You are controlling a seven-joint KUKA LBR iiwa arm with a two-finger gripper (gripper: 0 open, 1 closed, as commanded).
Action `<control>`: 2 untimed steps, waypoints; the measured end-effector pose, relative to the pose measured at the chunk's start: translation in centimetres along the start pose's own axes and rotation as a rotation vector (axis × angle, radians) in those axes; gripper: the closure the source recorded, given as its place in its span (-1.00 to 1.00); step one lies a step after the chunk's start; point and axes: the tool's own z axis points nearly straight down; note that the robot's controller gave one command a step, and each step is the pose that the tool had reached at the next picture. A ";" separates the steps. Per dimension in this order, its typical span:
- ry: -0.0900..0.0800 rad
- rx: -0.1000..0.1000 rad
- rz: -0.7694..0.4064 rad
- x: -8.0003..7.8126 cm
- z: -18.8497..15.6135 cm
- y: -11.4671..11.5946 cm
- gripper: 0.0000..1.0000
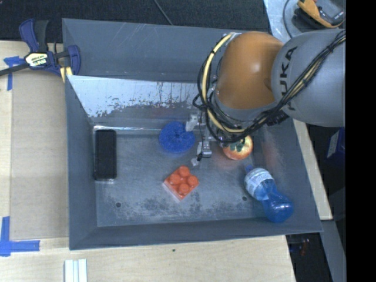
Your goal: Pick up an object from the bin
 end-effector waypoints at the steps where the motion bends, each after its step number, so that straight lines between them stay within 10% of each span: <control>1: -0.008 0.000 0.001 -0.2 -0.4 0.0 -1.00; 2: -0.011 -0.001 0.049 -3.3 2.3 1.0 -1.00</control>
Offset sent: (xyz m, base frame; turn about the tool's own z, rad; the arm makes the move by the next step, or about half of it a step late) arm 0.0306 0.0105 -0.0227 0.0491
